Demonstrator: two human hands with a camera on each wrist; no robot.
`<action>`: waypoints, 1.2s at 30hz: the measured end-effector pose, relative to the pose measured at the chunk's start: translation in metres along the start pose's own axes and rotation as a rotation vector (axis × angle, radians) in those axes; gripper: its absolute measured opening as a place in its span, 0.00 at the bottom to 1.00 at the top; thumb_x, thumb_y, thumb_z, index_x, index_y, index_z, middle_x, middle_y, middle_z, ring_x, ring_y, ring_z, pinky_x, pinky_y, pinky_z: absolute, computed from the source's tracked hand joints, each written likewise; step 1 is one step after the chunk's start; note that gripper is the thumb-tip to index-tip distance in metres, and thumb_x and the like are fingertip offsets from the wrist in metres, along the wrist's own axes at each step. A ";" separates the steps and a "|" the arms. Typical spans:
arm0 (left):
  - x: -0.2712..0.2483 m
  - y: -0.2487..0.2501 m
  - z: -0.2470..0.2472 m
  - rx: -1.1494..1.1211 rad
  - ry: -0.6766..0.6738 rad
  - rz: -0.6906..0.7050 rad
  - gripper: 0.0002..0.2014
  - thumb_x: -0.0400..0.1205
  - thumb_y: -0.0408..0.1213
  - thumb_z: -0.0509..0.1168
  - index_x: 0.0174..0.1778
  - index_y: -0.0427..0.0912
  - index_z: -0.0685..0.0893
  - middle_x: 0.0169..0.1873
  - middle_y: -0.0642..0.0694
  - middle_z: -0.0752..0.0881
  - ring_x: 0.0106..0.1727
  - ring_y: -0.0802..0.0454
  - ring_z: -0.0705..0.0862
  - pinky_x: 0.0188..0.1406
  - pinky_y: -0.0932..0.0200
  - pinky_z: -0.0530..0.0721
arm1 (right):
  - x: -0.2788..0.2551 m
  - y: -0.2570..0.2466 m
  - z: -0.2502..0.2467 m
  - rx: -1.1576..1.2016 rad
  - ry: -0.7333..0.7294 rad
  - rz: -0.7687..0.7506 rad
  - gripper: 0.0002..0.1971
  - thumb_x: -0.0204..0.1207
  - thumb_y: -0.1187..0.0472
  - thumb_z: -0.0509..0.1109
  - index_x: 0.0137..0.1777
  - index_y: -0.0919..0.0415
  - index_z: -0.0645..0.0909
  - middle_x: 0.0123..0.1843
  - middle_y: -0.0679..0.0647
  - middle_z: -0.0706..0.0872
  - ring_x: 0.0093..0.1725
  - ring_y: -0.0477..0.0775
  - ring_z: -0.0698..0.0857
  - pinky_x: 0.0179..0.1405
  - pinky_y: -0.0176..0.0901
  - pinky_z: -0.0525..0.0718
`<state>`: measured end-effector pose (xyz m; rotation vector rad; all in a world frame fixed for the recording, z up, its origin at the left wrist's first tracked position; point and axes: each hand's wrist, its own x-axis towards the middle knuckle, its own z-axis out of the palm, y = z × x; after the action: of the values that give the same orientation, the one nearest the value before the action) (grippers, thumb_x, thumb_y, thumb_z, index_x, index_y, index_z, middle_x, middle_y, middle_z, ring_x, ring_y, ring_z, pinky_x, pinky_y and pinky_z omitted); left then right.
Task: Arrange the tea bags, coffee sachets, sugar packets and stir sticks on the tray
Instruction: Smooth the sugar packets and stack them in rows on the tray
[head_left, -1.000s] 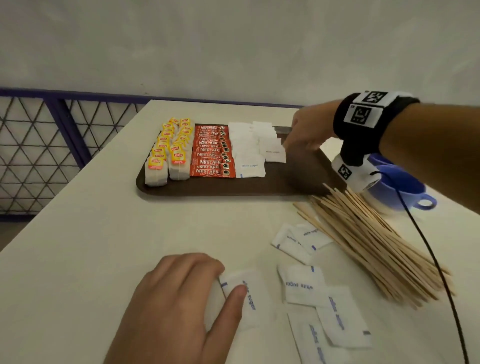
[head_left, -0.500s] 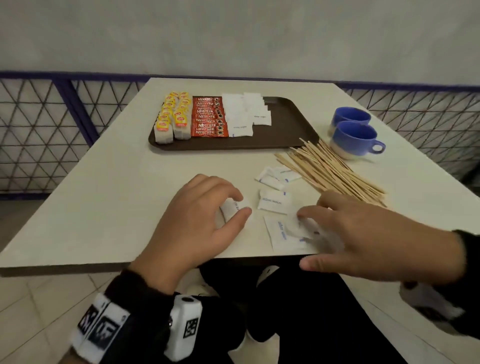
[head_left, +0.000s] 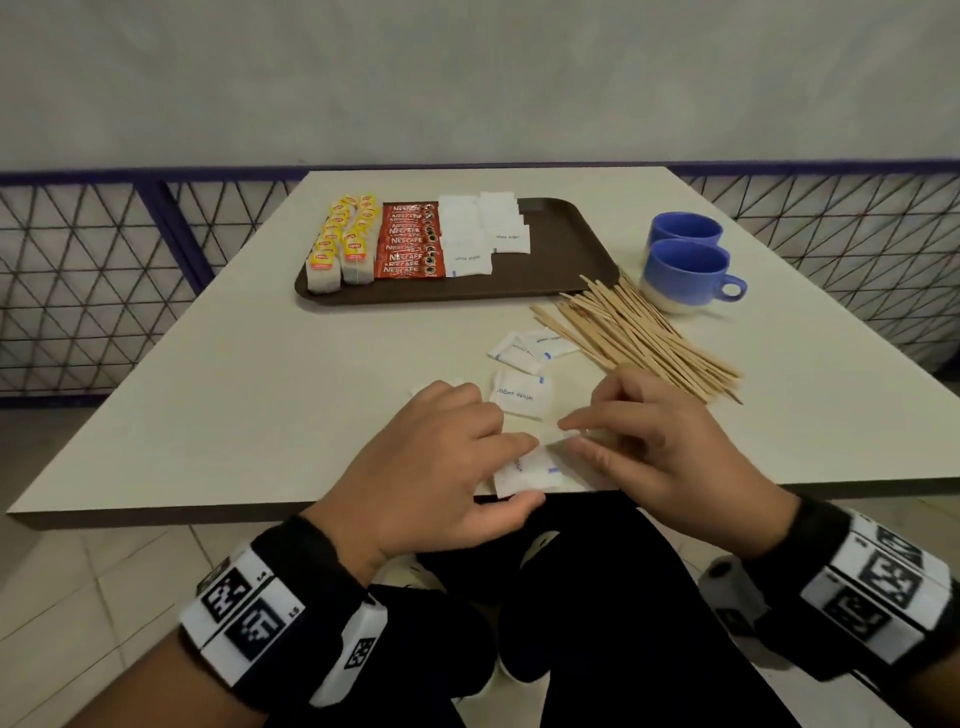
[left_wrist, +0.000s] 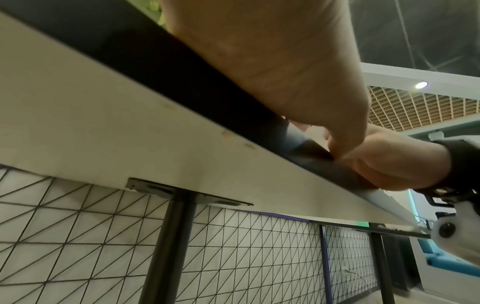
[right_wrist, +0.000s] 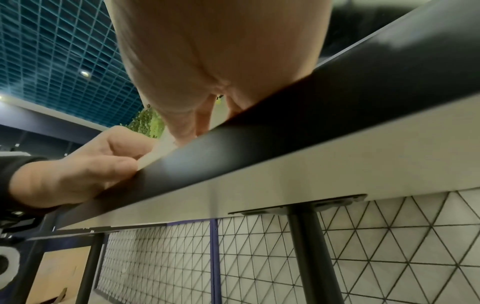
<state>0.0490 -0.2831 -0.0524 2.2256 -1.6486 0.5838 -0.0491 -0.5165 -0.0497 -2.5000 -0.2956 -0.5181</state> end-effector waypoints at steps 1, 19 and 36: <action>-0.001 0.001 0.001 0.007 0.019 0.002 0.17 0.82 0.55 0.68 0.50 0.46 0.91 0.31 0.50 0.77 0.36 0.47 0.74 0.39 0.52 0.71 | 0.003 0.000 0.003 0.027 0.047 0.006 0.11 0.81 0.49 0.74 0.59 0.49 0.91 0.50 0.44 0.80 0.45 0.45 0.81 0.41 0.34 0.77; 0.002 -0.006 0.000 -0.322 0.403 -0.372 0.09 0.81 0.35 0.70 0.53 0.43 0.94 0.43 0.55 0.92 0.44 0.54 0.89 0.50 0.53 0.85 | 0.029 -0.022 0.047 0.344 0.326 -0.083 0.11 0.78 0.70 0.76 0.59 0.64 0.90 0.54 0.51 0.90 0.51 0.49 0.90 0.51 0.43 0.89; 0.010 -0.010 -0.009 -0.942 0.364 -0.732 0.14 0.77 0.25 0.74 0.52 0.48 0.91 0.46 0.51 0.94 0.47 0.46 0.92 0.50 0.42 0.90 | 0.034 -0.018 0.042 0.664 0.236 0.076 0.20 0.74 0.72 0.80 0.64 0.56 0.87 0.64 0.53 0.85 0.52 0.59 0.90 0.50 0.51 0.90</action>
<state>0.0599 -0.2842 -0.0402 1.6556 -0.6035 -0.0209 -0.0118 -0.4748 -0.0586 -1.7839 -0.2304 -0.5658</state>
